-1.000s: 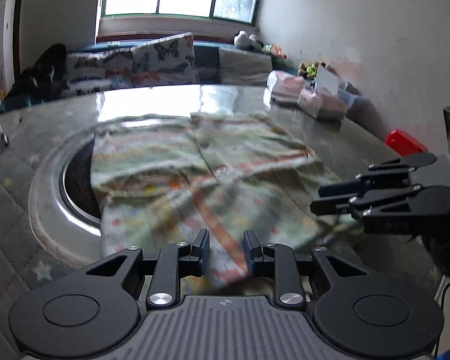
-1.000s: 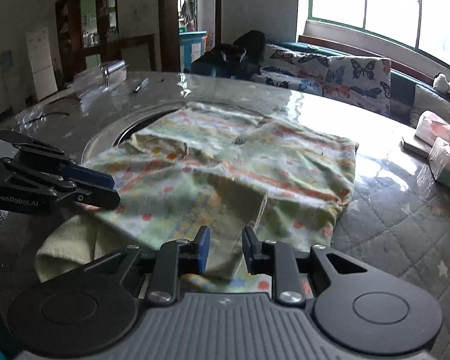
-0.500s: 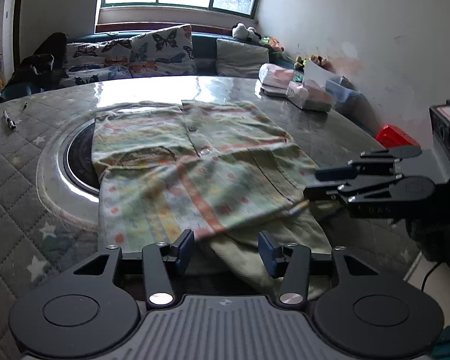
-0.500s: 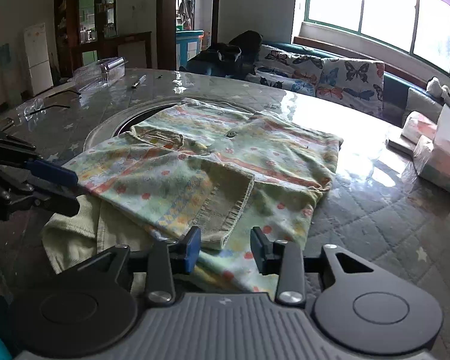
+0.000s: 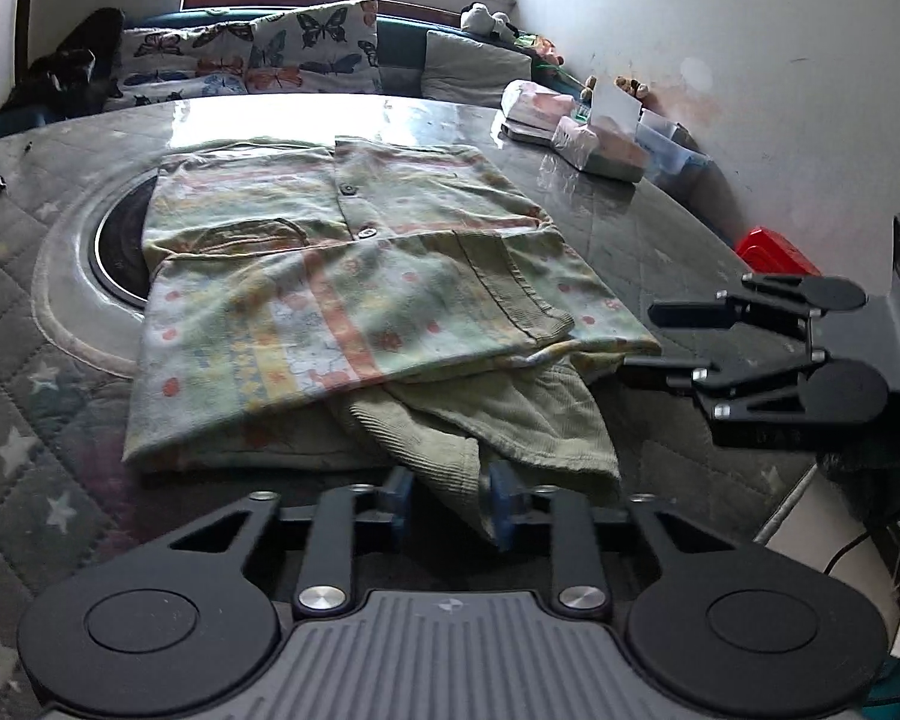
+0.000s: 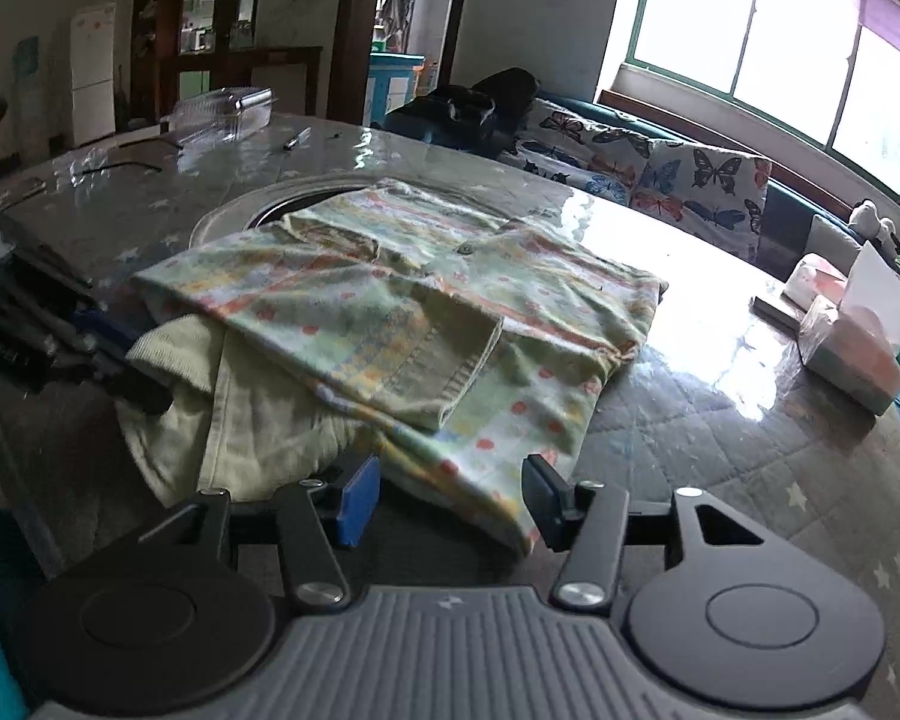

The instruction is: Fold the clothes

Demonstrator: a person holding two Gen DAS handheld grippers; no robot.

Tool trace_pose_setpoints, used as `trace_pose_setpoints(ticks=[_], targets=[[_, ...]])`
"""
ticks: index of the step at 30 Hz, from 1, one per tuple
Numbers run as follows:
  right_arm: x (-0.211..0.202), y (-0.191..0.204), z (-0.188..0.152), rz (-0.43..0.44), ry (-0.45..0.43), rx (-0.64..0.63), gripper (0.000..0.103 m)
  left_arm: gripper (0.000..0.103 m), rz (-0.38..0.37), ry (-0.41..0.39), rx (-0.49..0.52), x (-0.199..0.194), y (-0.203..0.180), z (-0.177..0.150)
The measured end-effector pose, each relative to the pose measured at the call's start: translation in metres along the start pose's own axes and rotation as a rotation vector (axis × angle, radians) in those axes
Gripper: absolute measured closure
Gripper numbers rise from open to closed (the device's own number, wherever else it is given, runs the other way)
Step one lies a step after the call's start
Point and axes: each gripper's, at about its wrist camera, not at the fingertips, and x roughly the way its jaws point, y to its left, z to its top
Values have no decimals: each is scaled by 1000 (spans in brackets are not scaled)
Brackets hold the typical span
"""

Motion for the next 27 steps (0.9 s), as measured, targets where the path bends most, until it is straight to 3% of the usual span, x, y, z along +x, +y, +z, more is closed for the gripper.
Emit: trace_pose_setpoints(ticks=[4,9,17,20,22,25,26,27], targets=[[0,8,-6,8,-2,-59,42,91,-15,-49,9,-10,0,14],[4,16,-2,47,-23,-119,41,92,-25,-98,1,-17,8,43],[24,35,14,89,-83,-213,40,92,-55,-106,-38,-12,22,73],[32,35,23,107,-96,-190,49,91,-66,-100,-39,-9,26,77],[39,29,32,136,-90,-126,67,91,-72,-94,-38,-8,28,77],[44,12,42,201,-64,1,81,89,-70,-100,-29,-13,32,71],[44,9,44,210,-60,29,82,82,-68,-105,-24,-16,33,67],[44,6,47,219,-59,50,84,67,-59,-112,-16,-20,35,62]])
